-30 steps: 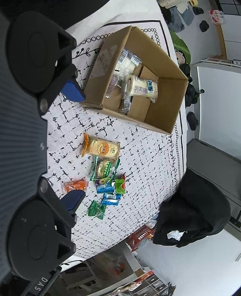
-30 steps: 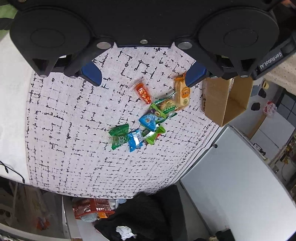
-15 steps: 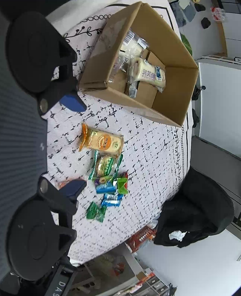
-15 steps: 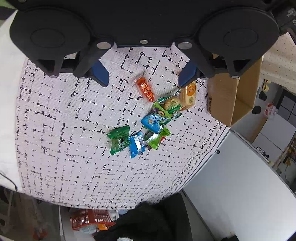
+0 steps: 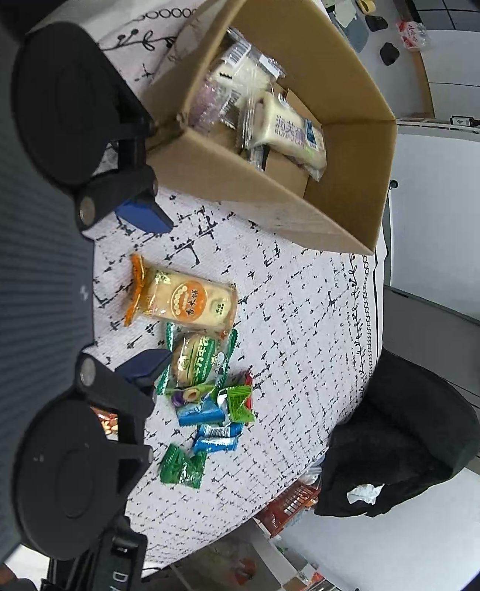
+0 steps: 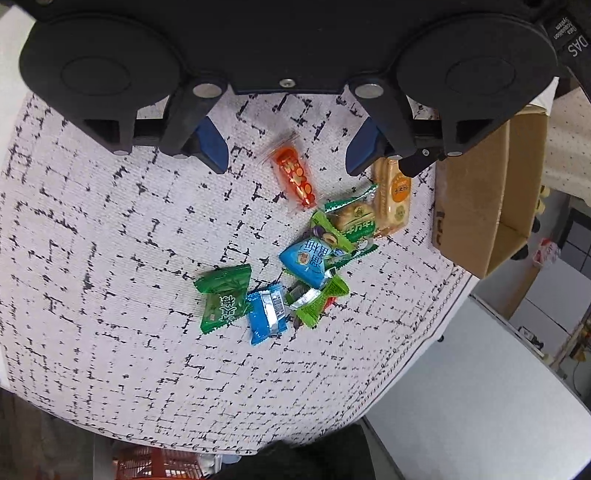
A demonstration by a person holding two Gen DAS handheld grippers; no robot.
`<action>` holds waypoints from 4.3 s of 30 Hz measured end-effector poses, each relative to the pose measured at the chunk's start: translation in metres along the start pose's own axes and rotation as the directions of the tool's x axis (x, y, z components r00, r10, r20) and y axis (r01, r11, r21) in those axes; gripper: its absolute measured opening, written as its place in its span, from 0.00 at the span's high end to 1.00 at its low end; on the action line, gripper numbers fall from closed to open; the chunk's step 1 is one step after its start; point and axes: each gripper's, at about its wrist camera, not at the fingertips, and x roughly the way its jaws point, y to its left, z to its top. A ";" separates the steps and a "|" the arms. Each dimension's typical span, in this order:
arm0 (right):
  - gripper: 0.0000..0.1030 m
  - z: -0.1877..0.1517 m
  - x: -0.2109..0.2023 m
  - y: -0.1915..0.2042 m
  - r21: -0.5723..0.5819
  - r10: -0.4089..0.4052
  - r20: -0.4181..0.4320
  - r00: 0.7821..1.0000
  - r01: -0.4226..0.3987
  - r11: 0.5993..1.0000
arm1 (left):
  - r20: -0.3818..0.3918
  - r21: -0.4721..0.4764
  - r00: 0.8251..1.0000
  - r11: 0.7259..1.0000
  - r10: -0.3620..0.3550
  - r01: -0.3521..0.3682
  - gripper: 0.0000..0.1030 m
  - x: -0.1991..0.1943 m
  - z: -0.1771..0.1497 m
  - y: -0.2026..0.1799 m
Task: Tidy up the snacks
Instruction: 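Grasp the orange bread snack with the left tool while the right tool grasps the orange candy, then carry both held snacks up and over the cardboard box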
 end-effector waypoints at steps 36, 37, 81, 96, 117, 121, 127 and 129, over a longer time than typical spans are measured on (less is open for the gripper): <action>0.81 0.009 0.036 0.003 -0.057 -0.025 -0.032 0.999 0.023 0.998 | -0.006 -0.028 0.999 0.999 0.032 -0.032 0.68 0.022 -0.012 0.001; 0.81 0.009 0.033 0.003 -0.054 -0.020 -0.023 1.000 0.019 0.998 | -0.001 -0.022 1.000 0.999 0.026 -0.026 0.68 0.017 -0.012 0.000; 0.81 -0.017 -0.084 0.093 -0.036 0.109 0.190 0.976 -0.104 0.994 | 0.199 -0.148 0.975 0.980 -0.101 0.131 0.68 -0.130 0.047 0.051; 0.81 -0.022 -0.069 0.158 -0.113 0.132 0.153 0.979 -0.116 0.987 | 0.199 -0.259 0.979 0.961 -0.044 0.096 0.68 -0.129 0.064 0.111; 0.81 -0.023 -0.032 0.224 -0.187 0.133 0.081 0.988 -0.116 0.975 | 0.129 -0.381 0.991 0.920 -0.045 0.091 0.68 -0.098 0.077 0.170; 0.81 -0.022 -0.025 0.230 -0.192 0.130 0.072 0.989 -0.114 0.975 | 0.117 -0.394 0.991 0.913 -0.064 0.106 0.68 -0.092 0.077 0.175; 0.81 -0.019 -0.014 0.235 -0.190 0.117 0.059 0.991 -0.104 0.976 | 0.097 -0.429 0.994 0.900 -0.043 0.080 0.61 -0.085 0.080 0.182; 0.81 -0.019 -0.012 0.236 -0.186 0.118 0.057 0.991 -0.105 0.977 | 0.082 -0.446 0.996 0.892 -0.036 0.069 0.56 -0.084 0.081 0.185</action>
